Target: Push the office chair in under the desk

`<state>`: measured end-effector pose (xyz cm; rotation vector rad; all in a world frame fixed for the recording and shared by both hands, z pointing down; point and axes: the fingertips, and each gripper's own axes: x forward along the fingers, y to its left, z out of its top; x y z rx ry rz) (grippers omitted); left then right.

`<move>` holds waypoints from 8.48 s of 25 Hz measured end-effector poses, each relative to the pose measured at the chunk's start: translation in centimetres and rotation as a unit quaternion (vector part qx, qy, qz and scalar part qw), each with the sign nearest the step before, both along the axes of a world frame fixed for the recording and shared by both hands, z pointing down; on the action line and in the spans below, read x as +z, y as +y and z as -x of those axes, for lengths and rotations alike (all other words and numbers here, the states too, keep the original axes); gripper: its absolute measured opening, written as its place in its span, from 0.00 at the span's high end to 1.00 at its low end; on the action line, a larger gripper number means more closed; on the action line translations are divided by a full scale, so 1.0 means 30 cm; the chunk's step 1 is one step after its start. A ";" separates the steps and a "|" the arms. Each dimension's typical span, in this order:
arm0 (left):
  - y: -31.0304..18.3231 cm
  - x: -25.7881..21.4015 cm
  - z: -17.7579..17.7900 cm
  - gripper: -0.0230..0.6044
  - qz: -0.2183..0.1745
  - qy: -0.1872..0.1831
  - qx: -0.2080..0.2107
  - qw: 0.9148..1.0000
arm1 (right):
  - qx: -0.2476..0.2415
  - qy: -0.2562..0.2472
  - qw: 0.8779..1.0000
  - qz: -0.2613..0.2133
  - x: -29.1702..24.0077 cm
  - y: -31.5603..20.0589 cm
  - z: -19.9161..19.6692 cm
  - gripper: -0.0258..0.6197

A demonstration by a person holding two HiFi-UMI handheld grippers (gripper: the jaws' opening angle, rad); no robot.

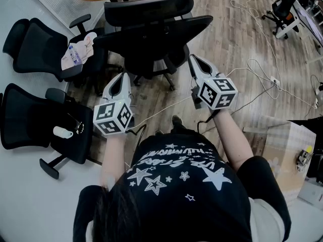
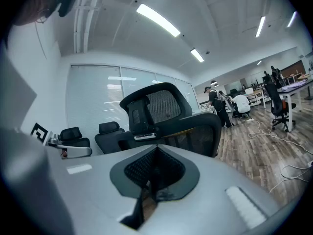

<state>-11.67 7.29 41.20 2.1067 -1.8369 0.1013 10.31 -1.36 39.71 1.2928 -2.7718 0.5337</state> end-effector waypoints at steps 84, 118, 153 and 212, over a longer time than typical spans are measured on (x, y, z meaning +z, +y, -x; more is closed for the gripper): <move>-0.549 0.028 0.240 0.56 0.062 -0.553 0.051 0.829 | 0.031 0.544 0.806 -0.230 0.045 -0.622 0.015 0.47; -0.859 0.032 0.387 0.56 0.043 -0.524 0.001 0.850 | -0.030 0.524 0.806 -0.273 0.061 -1.023 0.202 0.49; -1.422 0.054 0.748 0.55 0.014 -0.523 0.011 0.852 | -0.026 0.545 0.796 -0.261 0.086 -1.586 0.558 0.51; -1.397 -0.020 0.828 0.43 -0.001 -0.473 -0.059 0.879 | -0.005 0.479 0.829 -0.286 0.002 -1.462 0.668 0.49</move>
